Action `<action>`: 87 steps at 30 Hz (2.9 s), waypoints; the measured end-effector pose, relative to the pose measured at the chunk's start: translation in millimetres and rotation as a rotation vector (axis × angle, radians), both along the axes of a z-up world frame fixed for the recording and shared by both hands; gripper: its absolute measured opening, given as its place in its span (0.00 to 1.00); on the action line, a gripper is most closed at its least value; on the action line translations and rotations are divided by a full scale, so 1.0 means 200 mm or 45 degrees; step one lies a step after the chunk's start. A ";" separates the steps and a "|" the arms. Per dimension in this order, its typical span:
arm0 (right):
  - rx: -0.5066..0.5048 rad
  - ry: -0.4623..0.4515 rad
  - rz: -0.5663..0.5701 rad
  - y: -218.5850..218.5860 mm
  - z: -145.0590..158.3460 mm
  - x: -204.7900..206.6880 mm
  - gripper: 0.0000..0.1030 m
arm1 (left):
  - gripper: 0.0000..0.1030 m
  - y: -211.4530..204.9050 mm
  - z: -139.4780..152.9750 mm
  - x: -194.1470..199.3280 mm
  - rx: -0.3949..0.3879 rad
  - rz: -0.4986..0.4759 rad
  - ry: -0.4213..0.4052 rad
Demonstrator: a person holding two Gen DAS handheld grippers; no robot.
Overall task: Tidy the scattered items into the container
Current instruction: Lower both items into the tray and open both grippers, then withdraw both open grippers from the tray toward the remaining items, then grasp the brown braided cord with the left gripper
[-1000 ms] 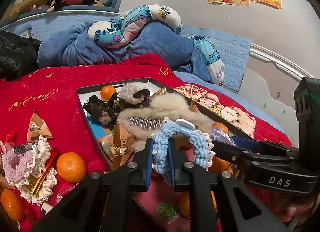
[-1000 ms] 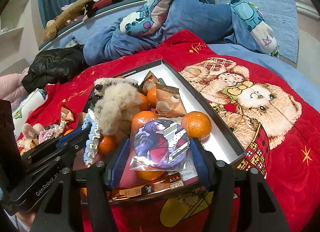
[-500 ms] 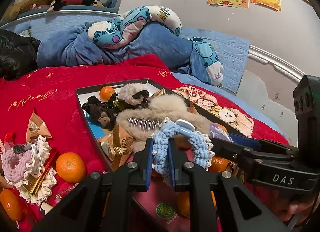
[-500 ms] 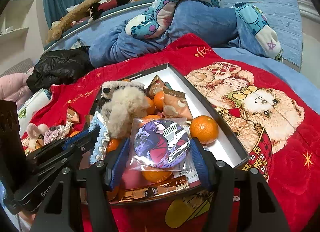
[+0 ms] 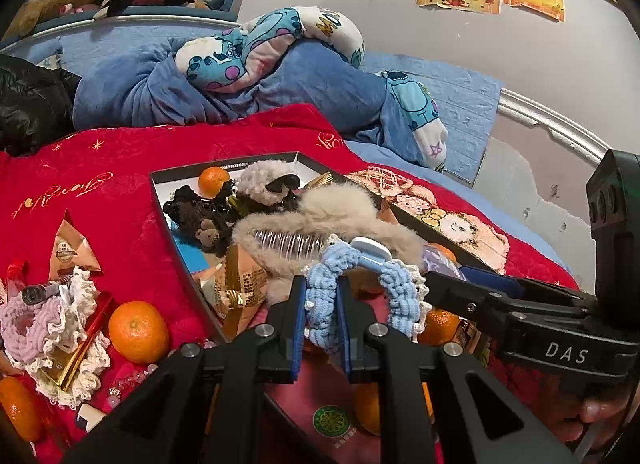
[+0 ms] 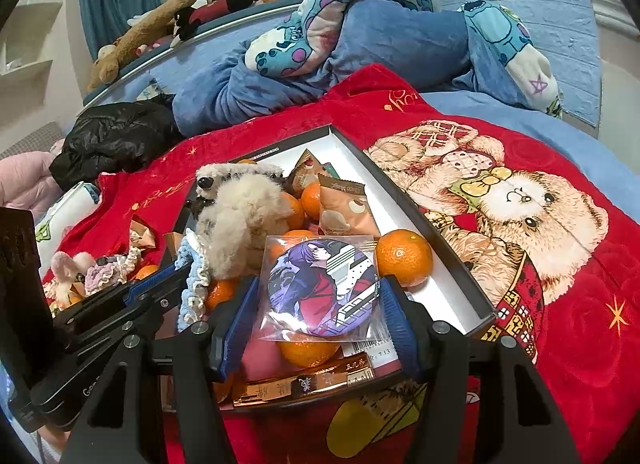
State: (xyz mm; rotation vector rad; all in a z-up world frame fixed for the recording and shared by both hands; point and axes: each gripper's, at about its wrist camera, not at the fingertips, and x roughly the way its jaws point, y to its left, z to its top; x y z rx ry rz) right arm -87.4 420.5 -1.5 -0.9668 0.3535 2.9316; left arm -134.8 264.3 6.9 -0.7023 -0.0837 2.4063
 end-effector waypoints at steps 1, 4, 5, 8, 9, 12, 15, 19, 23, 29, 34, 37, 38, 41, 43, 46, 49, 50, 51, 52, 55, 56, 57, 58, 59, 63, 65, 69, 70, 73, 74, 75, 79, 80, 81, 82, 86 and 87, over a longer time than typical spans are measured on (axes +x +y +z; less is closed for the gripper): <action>0.000 -0.001 0.002 0.00 0.00 0.00 0.58 | 0.13 0.00 0.00 0.00 -0.002 -0.001 -0.001; 0.011 0.003 0.009 -0.01 0.00 -0.01 0.58 | 0.13 0.01 0.00 0.00 -0.010 -0.011 -0.006; 0.019 0.006 0.010 -0.02 0.00 -0.01 0.59 | 0.13 0.01 0.01 0.00 -0.009 -0.011 -0.005; 0.049 0.012 -0.004 -0.03 0.00 -0.01 0.63 | 0.27 0.01 0.01 -0.01 0.001 -0.033 -0.017; 0.054 0.013 -0.015 -0.03 0.01 -0.01 0.66 | 0.33 0.01 0.01 -0.01 0.005 -0.041 -0.020; 0.072 0.032 -0.056 -0.01 0.04 0.00 0.80 | 0.59 -0.03 0.00 -0.04 0.041 0.001 -0.059; 0.033 0.112 -0.091 0.03 0.09 0.05 0.99 | 0.80 -0.08 0.02 -0.05 0.115 0.000 -0.073; 0.009 0.168 -0.093 0.02 0.16 0.08 1.00 | 1.00 -0.09 0.06 -0.01 0.098 0.014 -0.018; 0.068 0.183 -0.058 -0.06 0.21 0.08 1.00 | 1.00 -0.08 0.08 0.04 0.051 0.048 0.024; 0.024 0.225 -0.101 -0.07 0.25 0.12 1.00 | 1.00 -0.08 0.09 0.05 -0.030 0.059 -0.024; -0.024 0.249 -0.114 -0.04 0.27 0.15 1.00 | 1.00 -0.16 0.14 0.09 -0.048 0.108 -0.012; -0.051 0.266 -0.111 -0.05 0.29 0.15 1.00 | 1.00 -0.26 0.20 0.13 -0.034 0.158 0.030; -0.054 0.266 -0.108 -0.06 0.29 0.15 1.00 | 1.00 -0.28 0.22 0.14 -0.039 0.153 0.036; -0.072 0.276 -0.079 -0.10 0.30 0.15 1.00 | 1.00 -0.38 0.25 0.16 -0.071 0.187 0.018; -0.087 0.279 -0.054 -0.14 0.31 0.15 1.00 | 1.00 -0.45 0.27 0.19 -0.098 0.240 0.014; -0.094 0.287 -0.017 -0.21 0.32 0.15 1.00 | 1.00 -0.57 0.31 0.25 -0.143 0.307 0.042; -0.078 0.284 0.027 -0.30 0.31 0.14 1.00 | 1.00 -0.69 0.34 0.29 -0.203 0.384 0.080; -0.072 0.280 0.033 -0.32 0.31 0.13 1.00 | 1.00 -0.74 0.35 0.30 -0.211 0.408 0.087; -0.065 0.276 0.035 -0.35 0.31 0.12 1.00 | 1.00 -0.78 0.35 0.31 -0.214 0.433 0.088; -0.064 0.276 0.038 -0.37 0.30 0.12 1.00 | 1.00 -0.84 0.35 0.33 -0.208 0.465 0.089; -0.087 0.273 0.081 -0.44 0.30 0.10 1.00 | 1.00 -1.01 0.33 0.36 -0.191 0.541 0.094; -0.091 0.266 0.099 -0.46 0.30 0.09 1.00 | 1.00 -1.06 0.32 0.36 -0.202 0.569 0.087; -0.088 0.265 0.128 -0.50 0.30 0.09 1.00 | 1.00 -1.10 0.30 0.35 -0.210 0.586 0.078; -0.075 0.272 0.148 -0.54 0.30 0.09 1.00 | 1.00 -1.16 0.28 0.35 -0.205 0.611 0.058; -0.061 0.277 0.157 -0.57 0.30 0.09 1.00 | 1.00 -1.21 0.25 0.34 -0.194 0.630 0.030; -0.079 0.254 0.244 -0.69 0.31 0.04 1.00 | 1.00 -1.31 0.16 0.32 -0.217 0.653 -0.041; -0.073 0.251 0.285 -0.76 0.33 0.02 1.00 | 1.00 -1.34 0.12 0.31 -0.235 0.641 -0.068; -0.073 0.240 0.334 -0.86 0.35 -0.05 1.00 | 1.00 -1.37 0.06 0.27 -0.268 0.641 -0.116; -0.079 0.237 0.345 -0.87 0.34 -0.06 1.00 | 1.00 -1.38 0.04 0.26 -0.277 0.652 -0.144; -0.085 0.229 0.362 -0.89 0.25 -0.08 1.00 | 1.00 -1.38 -0.02 0.21 -0.294 0.657 -0.229; -0.081 0.206 0.365 -0.89 0.23 -0.10 1.00 | 1.00 -1.37 -0.04 0.19 -0.303 0.655 -0.247; -0.079 0.171 0.369 -0.89 0.19 -0.11 1.00 | 1.00 -1.36 -0.06 0.18 -0.318 0.656 -0.263; -0.129 0.120 0.367 -0.86 0.15 -0.14 1.00 | 1.00 -1.32 -0.13 0.10 -0.379 0.658 -0.354; -0.117 0.118 0.373 -0.86 0.14 -0.14 1.00 | 1.00 -1.32 -0.14 0.09 -0.381 0.660 -0.368; -0.087 0.127 0.366 -0.85 0.15 -0.12 1.00 | 1.00 -1.31 -0.15 0.08 -0.385 0.665 -0.383; -0.057 0.138 0.356 -0.85 0.15 -0.11 1.00 | 1.00 -1.31 -0.16 0.07 -0.384 0.669 -0.389; -0.048 0.152 0.359 -0.84 0.17 -0.09 1.00 | 0.99 -1.29 -0.17 0.07 -0.382 0.673 -0.386; -0.052 0.152 0.358 -0.84 0.17 -0.09 1.00 | 0.95 -1.29 -0.17 0.06 -0.368 0.671 -0.388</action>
